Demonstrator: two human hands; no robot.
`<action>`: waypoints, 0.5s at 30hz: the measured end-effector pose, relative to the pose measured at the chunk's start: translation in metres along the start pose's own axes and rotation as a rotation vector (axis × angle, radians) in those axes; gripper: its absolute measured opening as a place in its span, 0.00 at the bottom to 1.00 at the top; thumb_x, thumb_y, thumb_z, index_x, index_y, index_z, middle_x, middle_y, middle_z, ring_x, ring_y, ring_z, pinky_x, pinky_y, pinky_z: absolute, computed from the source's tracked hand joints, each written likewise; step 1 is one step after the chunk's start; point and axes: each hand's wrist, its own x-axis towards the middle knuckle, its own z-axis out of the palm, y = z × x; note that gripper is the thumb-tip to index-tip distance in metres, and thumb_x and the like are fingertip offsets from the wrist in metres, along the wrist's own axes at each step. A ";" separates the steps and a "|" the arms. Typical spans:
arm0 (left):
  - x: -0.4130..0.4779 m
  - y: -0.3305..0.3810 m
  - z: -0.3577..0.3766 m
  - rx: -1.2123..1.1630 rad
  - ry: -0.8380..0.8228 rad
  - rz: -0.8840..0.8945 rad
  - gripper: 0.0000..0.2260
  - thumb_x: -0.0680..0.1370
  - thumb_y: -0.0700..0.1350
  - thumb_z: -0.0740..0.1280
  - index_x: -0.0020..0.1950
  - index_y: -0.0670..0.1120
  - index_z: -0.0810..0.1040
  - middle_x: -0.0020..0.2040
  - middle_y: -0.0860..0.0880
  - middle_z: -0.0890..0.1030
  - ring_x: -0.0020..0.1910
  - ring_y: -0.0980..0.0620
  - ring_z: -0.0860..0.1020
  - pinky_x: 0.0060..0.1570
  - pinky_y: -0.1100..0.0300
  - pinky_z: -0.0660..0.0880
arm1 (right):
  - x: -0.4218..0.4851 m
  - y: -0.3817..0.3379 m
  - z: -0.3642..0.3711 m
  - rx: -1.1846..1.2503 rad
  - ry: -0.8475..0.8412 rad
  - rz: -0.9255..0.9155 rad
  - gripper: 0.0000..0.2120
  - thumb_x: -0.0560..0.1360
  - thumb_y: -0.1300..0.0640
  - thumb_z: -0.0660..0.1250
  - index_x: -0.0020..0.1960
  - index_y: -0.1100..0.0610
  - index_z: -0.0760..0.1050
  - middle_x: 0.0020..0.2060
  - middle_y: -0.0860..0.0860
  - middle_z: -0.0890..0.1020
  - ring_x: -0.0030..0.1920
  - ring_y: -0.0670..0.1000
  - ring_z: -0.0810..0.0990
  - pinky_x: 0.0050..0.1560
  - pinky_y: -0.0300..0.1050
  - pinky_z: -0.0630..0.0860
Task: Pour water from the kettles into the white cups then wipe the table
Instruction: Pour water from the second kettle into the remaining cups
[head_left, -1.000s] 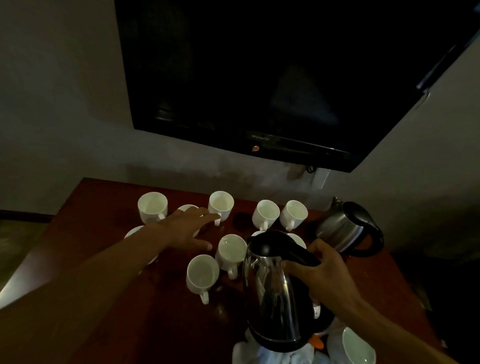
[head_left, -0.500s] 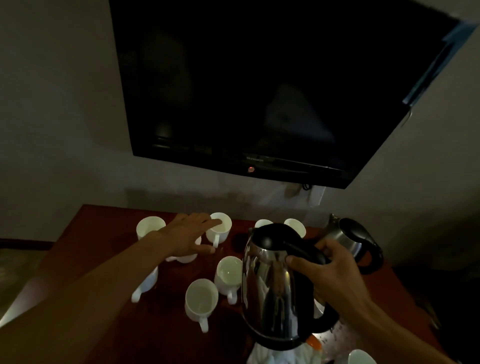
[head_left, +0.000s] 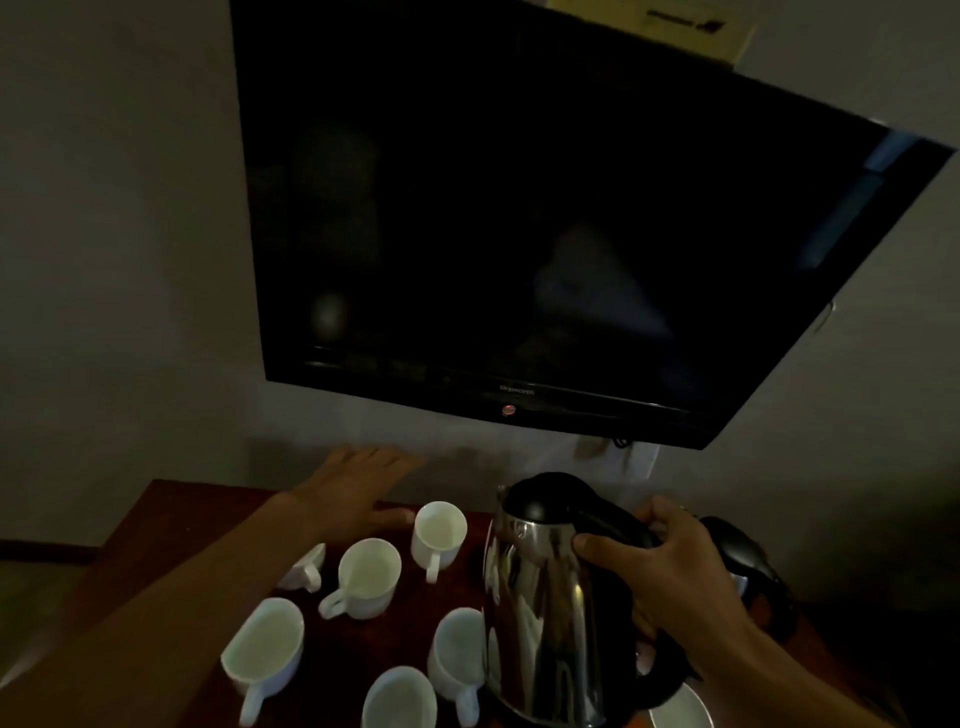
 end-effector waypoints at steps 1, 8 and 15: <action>0.003 -0.003 0.001 -0.010 -0.003 -0.005 0.50 0.61 0.81 0.34 0.80 0.61 0.49 0.81 0.54 0.56 0.79 0.51 0.55 0.75 0.46 0.51 | 0.005 -0.001 0.003 -0.006 -0.003 0.001 0.21 0.66 0.57 0.82 0.48 0.64 0.74 0.32 0.56 0.84 0.37 0.67 0.84 0.40 0.70 0.80; 0.029 -0.021 0.015 -0.044 -0.100 -0.035 0.45 0.68 0.80 0.41 0.80 0.60 0.48 0.82 0.52 0.52 0.80 0.49 0.50 0.77 0.43 0.47 | 0.034 -0.006 0.017 -0.033 -0.098 0.075 0.21 0.67 0.56 0.81 0.50 0.64 0.73 0.33 0.61 0.83 0.20 0.50 0.75 0.21 0.40 0.69; 0.051 -0.033 0.038 -0.042 -0.089 0.008 0.53 0.60 0.82 0.30 0.80 0.60 0.49 0.81 0.52 0.53 0.80 0.49 0.50 0.77 0.40 0.46 | 0.054 -0.010 0.031 -0.112 -0.136 0.029 0.20 0.69 0.55 0.79 0.51 0.61 0.72 0.30 0.61 0.81 0.19 0.51 0.72 0.20 0.39 0.67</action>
